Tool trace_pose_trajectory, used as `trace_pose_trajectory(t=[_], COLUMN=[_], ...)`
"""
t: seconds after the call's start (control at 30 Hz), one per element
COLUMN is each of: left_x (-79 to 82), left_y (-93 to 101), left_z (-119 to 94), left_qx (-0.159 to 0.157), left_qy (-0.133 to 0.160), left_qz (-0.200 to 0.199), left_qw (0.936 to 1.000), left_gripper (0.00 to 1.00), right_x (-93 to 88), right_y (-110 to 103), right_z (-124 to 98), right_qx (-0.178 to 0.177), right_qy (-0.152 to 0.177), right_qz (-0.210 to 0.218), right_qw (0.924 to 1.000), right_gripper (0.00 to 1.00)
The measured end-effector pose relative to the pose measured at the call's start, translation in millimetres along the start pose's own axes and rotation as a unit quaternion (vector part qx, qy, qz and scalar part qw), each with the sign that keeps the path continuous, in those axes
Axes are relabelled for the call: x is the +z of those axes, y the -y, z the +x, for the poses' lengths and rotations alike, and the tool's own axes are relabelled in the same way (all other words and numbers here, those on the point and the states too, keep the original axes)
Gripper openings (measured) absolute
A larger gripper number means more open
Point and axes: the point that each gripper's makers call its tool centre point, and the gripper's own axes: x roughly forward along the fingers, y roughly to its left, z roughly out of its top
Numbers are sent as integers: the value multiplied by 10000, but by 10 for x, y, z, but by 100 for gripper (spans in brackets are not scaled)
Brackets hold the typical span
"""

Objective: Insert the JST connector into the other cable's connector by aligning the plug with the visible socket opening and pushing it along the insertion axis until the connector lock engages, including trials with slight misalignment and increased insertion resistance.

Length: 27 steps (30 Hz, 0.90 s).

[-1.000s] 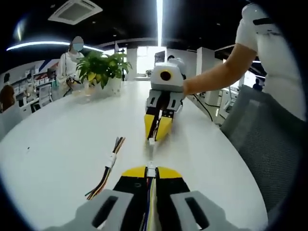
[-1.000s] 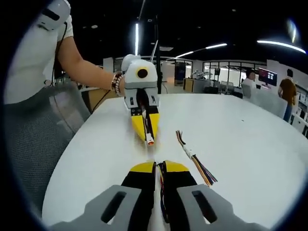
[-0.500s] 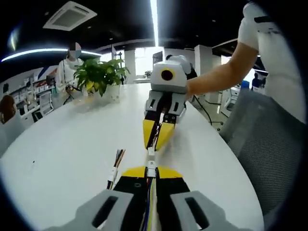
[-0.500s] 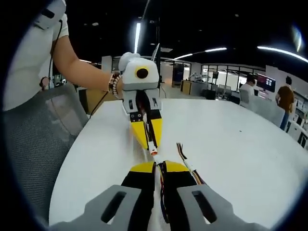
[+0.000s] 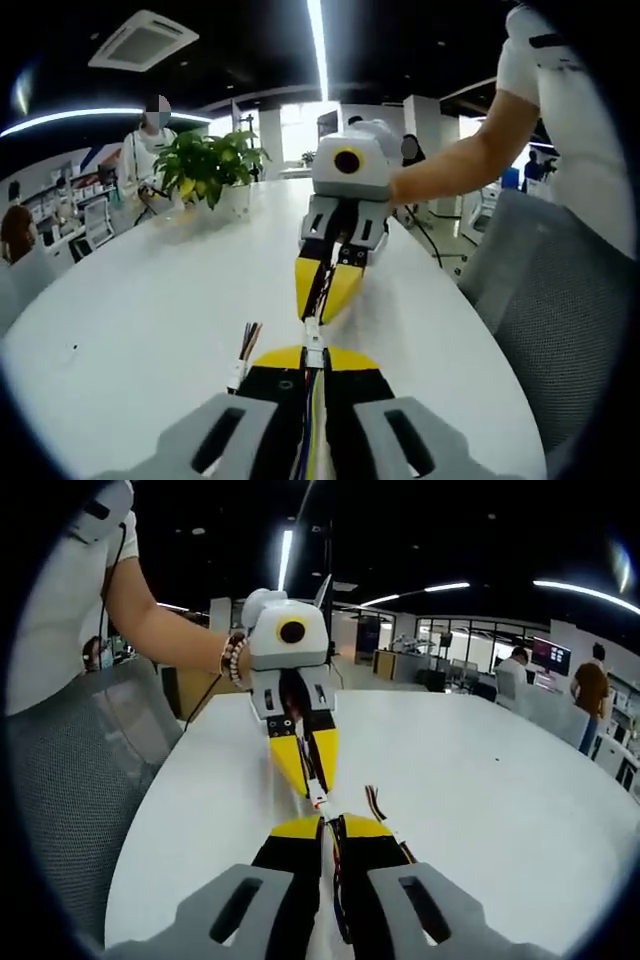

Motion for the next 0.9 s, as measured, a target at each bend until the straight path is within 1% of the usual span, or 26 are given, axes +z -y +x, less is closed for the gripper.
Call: trace_pose_trajectory(t=[0.1,0.13,0.33,0.37,0.5,0.6,0.9], left_x=[13,4,49,40,46,56,33], left_y=[-20,-20,-14,-22,-51,-49,-38], left_z=[-2,-1,17,19,16,11,43], left_qx=[64,66,69,99,173,125,88], left_qy=[39,11,93,56,101,164,154], left_qz=[-34,-21,1,32,-10,-102,-155], left_qw=[10000,10000,9999,9999,9998,9997,9997], left_gripper=[0,0,0,0,0,0,0], right_x=[-2,-1,44,39,56,62,29], right_y=[-4,-2,-26,-16,6,3,2], right_z=[6,6,43,45,52,48,43], right_qx=[-7,-15,2,-21,-52,-26,-7], right_qy=[-42,-42,15,-3,57,109,74], right_qz=[-30,-25,8,-10,126,216,350], right_qw=[10000,10000,10000,10000,9999,9997,9994], right_gripper=[2,2,2,2,2,2,2])
